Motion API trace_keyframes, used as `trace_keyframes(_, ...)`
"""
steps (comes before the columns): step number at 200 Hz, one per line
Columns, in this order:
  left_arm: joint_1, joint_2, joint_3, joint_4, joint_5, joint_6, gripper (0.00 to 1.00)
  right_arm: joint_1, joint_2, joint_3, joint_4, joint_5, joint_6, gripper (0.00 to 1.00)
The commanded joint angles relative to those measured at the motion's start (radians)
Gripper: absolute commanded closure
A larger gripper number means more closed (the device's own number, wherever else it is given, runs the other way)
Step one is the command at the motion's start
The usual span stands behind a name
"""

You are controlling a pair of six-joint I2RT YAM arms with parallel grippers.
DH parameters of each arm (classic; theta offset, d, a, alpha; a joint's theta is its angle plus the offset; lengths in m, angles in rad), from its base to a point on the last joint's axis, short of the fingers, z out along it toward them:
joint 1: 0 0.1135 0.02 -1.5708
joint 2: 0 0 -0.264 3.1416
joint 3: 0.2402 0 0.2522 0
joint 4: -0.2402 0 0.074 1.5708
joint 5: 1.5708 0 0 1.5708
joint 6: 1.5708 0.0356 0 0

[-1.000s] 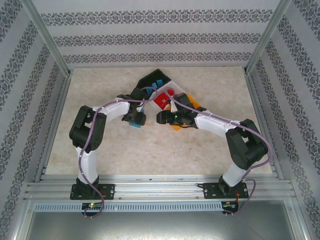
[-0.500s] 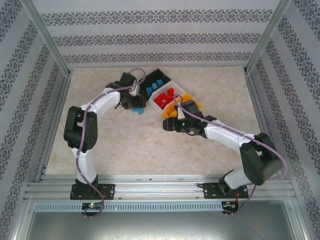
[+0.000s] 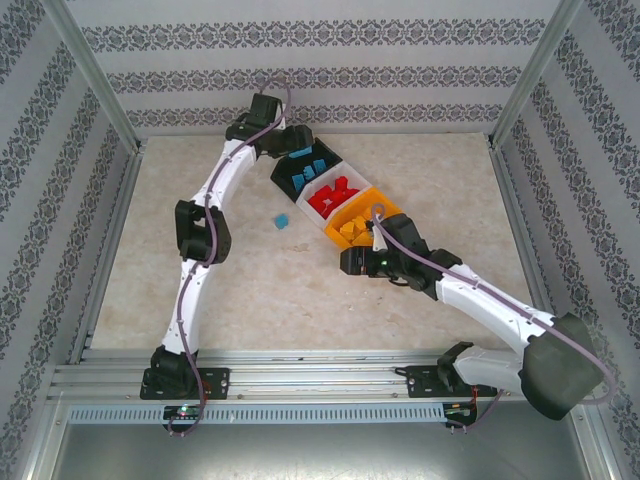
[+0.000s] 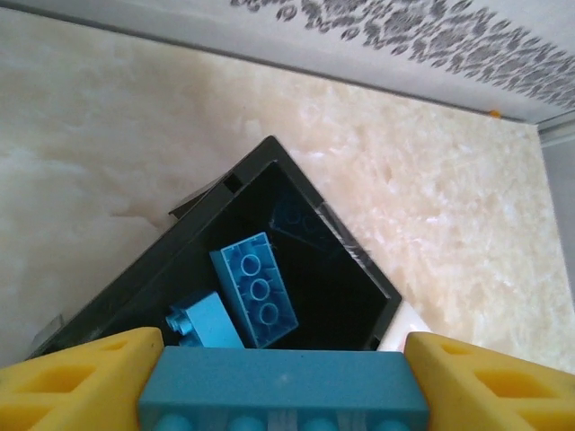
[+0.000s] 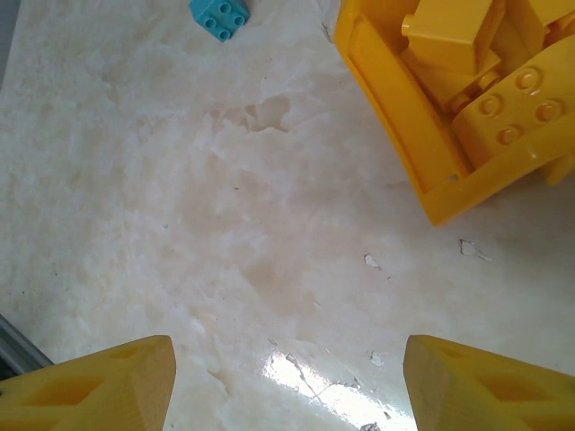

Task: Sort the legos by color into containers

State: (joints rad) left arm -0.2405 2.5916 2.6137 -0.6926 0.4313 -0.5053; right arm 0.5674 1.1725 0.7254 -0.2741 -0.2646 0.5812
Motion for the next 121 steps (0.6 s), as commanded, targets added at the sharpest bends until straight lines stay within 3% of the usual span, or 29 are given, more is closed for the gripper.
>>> trace_keyframes(1, 0.007, 0.022, 0.056, -0.068, 0.05, -0.043, 0.13, 0.01, -0.017, 0.0, -0.059, 0.032, 0.009, 0.32)
trace_keyframes(8, 0.006, 0.016, 0.051, -0.085, 0.047, -0.028, 0.03, 0.012, -0.019, 0.0, -0.056, 0.031, 0.01, 0.32)
trace_keyframes(15, 0.007, 0.004, 0.04, -0.107, 0.043, -0.007, 0.0, 0.016, -0.02, -0.001, -0.05, 0.034, 0.013, 0.32)
trace_keyframes(35, -0.003, -0.088, -0.07, -0.163, -0.006, 0.084, 0.0, 0.024, -0.01, -0.012, -0.016, 0.032, 0.022, 0.32)
trace_keyframes(64, -0.041, -0.356, -0.512, -0.071, -0.206, 0.189, 0.0, 0.039, 0.032, -0.021, 0.032, 0.018, 0.029, 0.32)
trace_keyframes(91, -0.043, -0.497, -0.825, 0.044, -0.238, 0.171, 0.0, 0.052, 0.083, -0.016, 0.071, -0.003, 0.035, 0.32)
trace_keyframes(121, -0.046, -0.531, -1.002, 0.125, -0.212, 0.201, 0.04, 0.075, 0.113, 0.0, 0.071, 0.001, 0.027, 0.32)
